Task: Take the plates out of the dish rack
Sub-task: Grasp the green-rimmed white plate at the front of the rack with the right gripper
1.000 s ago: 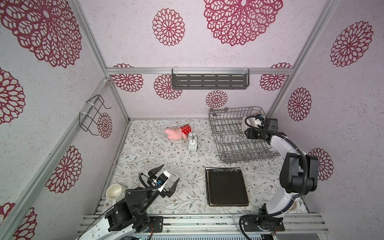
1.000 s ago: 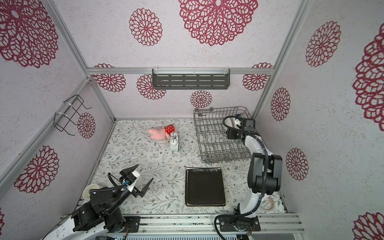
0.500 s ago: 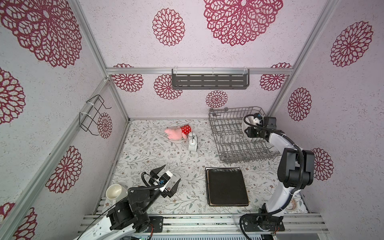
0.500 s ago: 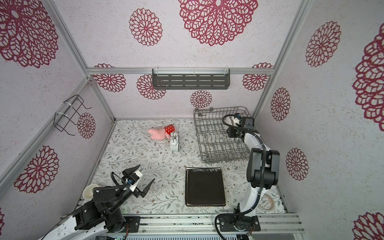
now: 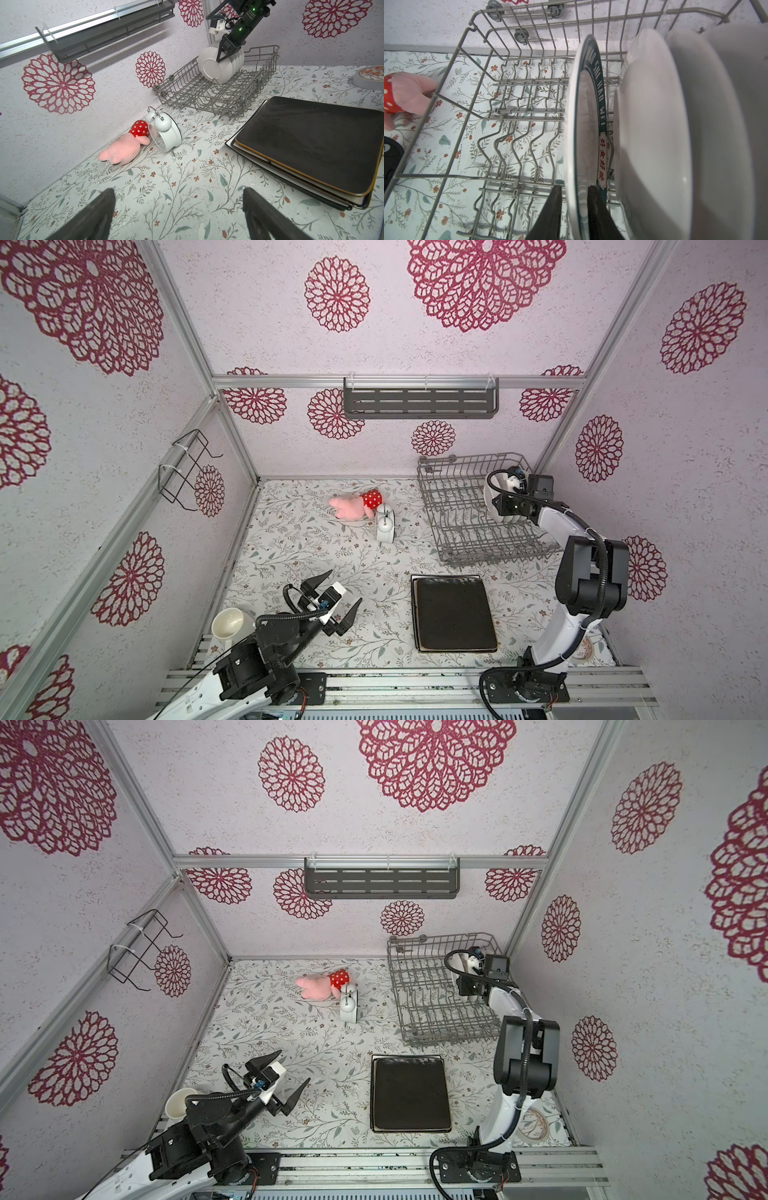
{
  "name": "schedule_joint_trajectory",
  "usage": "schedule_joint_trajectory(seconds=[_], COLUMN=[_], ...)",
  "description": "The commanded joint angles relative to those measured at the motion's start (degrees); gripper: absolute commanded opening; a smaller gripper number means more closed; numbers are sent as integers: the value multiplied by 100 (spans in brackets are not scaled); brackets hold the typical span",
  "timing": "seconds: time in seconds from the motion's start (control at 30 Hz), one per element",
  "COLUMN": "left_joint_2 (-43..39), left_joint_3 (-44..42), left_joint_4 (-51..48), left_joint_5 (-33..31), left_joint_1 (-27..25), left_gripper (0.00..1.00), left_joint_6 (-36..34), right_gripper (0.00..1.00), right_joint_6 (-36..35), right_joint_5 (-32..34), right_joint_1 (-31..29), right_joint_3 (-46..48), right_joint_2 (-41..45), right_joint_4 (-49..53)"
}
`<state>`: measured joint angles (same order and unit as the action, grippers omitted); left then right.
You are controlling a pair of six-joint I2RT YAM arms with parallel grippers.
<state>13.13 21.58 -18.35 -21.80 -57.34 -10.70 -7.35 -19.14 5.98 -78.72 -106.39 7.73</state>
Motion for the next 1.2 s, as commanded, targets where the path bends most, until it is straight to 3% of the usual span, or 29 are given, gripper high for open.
schedule_joint_trajectory(seconds=[0.0,0.4,0.73,1.17], left_joint_2=[-64,-212,-378,-797], left_joint_3=[-48,-79,-117,-172], left_joint_4=[-2,-12,-69,-115], left_joint_5=[60,174,314,517], left_joint_1=[-49,-53,-59,-56], left_gripper=[97,97,97,97], left_joint_6=[-65,-134,-211,-344], right_gripper=[21,9,7,5], right_joint_6=[-131,-259,-280,-535], right_joint_5=[-46,-213,-677,-1137], right_joint_1=[22,26,19,-238], right_joint_3=[-4,106,-167,-711], right_joint_2=[90,399,705,1406], right_joint_4=[-167,-201,8,1031])
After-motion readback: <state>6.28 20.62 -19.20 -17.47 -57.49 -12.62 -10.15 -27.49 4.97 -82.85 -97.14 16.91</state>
